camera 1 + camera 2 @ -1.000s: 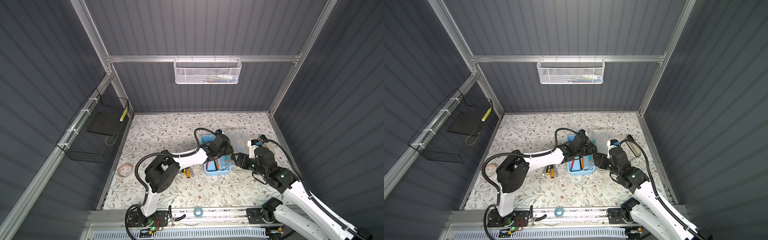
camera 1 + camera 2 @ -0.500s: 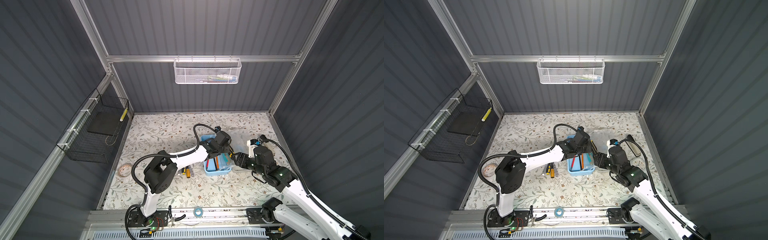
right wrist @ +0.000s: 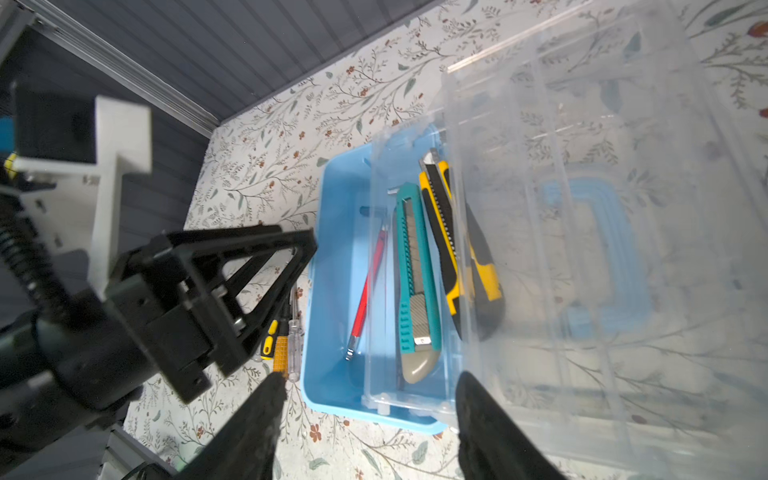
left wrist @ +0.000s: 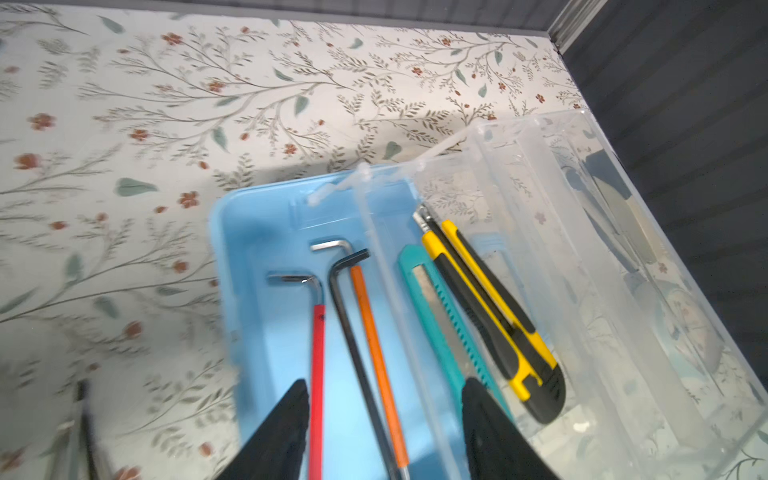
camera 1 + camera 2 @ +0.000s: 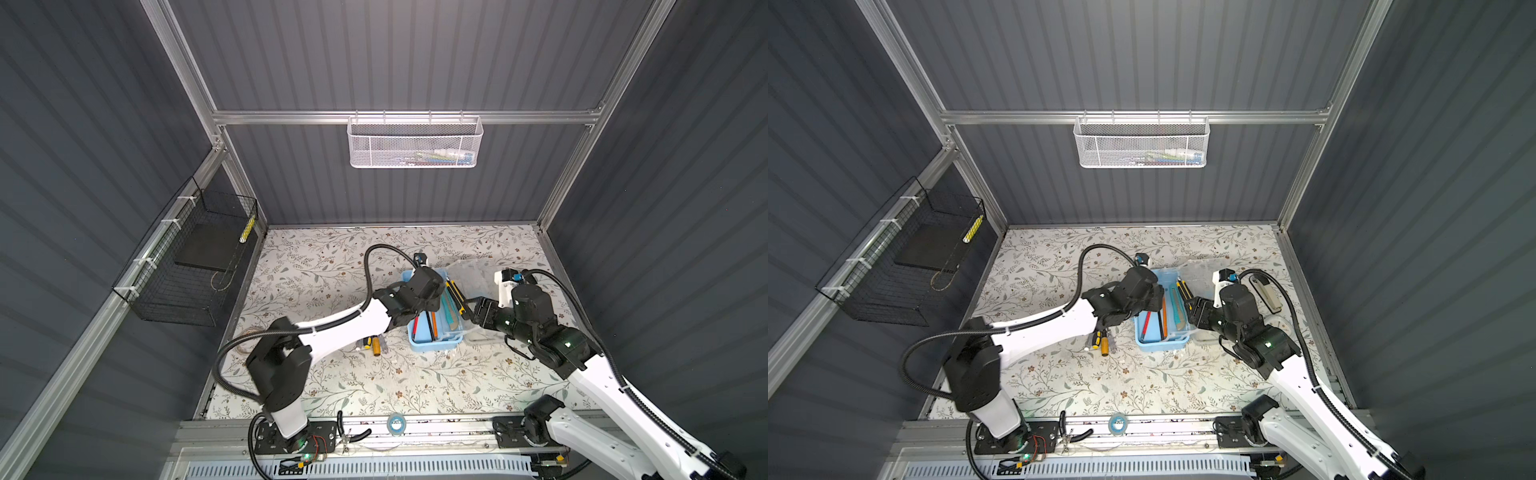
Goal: Pack the tool kit
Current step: 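Move the left gripper back over the screwdrivers beside the box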
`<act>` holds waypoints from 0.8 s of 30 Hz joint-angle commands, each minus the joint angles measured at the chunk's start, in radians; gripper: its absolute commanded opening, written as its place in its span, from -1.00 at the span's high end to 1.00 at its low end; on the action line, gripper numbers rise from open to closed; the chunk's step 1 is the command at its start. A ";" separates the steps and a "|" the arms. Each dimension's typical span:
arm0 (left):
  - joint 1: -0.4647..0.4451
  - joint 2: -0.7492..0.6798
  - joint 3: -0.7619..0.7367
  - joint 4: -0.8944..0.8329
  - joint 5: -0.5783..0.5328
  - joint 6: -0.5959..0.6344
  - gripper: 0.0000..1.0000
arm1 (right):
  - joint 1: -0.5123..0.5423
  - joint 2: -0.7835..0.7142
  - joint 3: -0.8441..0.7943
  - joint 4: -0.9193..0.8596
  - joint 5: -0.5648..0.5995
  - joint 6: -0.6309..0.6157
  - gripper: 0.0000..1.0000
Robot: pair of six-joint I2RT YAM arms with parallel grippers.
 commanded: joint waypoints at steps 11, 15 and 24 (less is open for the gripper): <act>0.231 -0.403 -0.331 -0.421 -0.070 -0.030 -0.32 | 0.259 0.226 0.133 -0.043 0.108 0.019 -0.28; 0.262 -0.391 -0.413 -0.415 0.016 -0.030 -0.24 | 0.286 0.281 0.149 -0.006 0.090 0.032 -0.28; 0.305 -0.317 -0.510 -0.266 0.144 0.000 0.00 | 0.294 0.382 0.188 0.029 0.060 0.027 -0.28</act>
